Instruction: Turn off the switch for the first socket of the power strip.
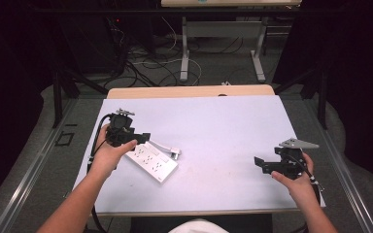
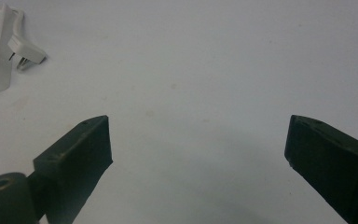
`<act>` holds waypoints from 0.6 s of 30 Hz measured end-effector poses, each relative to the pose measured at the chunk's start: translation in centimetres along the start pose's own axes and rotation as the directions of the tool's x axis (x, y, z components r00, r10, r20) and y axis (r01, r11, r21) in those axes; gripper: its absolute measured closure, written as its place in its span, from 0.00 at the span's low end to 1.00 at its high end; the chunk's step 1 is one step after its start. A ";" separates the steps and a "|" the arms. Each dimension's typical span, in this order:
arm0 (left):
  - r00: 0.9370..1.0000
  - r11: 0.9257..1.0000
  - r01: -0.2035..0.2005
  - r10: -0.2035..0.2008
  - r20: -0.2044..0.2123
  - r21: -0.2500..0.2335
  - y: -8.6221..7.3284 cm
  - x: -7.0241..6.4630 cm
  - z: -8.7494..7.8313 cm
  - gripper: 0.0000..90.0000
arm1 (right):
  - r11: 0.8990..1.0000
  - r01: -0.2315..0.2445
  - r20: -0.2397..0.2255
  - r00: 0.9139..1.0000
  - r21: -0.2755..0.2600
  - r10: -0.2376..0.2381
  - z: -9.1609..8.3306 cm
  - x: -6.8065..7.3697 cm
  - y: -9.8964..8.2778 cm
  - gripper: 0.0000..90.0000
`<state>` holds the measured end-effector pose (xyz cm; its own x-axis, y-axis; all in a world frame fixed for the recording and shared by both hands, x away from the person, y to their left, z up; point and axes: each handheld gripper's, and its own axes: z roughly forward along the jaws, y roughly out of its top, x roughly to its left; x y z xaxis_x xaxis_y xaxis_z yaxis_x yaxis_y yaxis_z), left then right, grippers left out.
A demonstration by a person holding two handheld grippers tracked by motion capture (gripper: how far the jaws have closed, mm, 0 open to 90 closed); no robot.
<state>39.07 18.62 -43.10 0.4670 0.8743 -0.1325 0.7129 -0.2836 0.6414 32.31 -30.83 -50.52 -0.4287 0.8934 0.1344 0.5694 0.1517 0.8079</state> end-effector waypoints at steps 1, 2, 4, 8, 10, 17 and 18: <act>1.000 1.000 0.001 -0.001 0.007 -0.002 0.0 0.1 -0.1 0.36 | 1.000 0.005 -0.001 1.000 -0.001 -0.005 0.0 0.0 0.0 0.08; 1.000 1.000 0.006 -0.006 0.010 0.000 -0.1 0.1 -0.2 0.36 | 1.000 0.006 0.000 1.000 -0.002 -0.006 0.0 0.0 0.0 0.08; 0.999 1.000 0.030 -0.030 0.027 0.001 -0.3 0.3 -0.3 0.35 | 1.000 0.008 -0.001 1.000 -0.002 -0.008 0.0 0.0 0.0 0.08; 0.999 0.999 0.034 -0.034 0.035 -0.019 -0.7 0.4 -0.5 0.26 | 1.000 0.009 -0.002 1.000 -0.004 -0.009 0.0 0.1 0.0 0.08; 0.999 0.999 0.035 -0.034 0.037 -0.028 -1.0 0.5 -0.7 0.21 | 1.000 0.012 0.004 1.000 -0.006 -0.012 0.0 0.0 0.0 0.08; 0.998 0.996 0.057 -0.056 0.021 -0.063 -1.8 0.9 -1.5 0.04 | 1.000 0.011 0.001 1.000 -0.008 -0.011 0.0 0.0 0.1 0.08; 0.998 0.995 0.069 -0.068 0.019 -0.076 -1.9 0.9 -1.6 0.02 | 1.000 0.011 0.001 1.000 -0.007 -0.011 0.0 0.0 0.1 0.08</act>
<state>37.30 20.59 -43.26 0.4276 0.8838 -0.1900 0.7017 -0.1920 0.6861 32.33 -30.82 -50.46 -0.4342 0.8922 0.1244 0.5594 0.1588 0.8135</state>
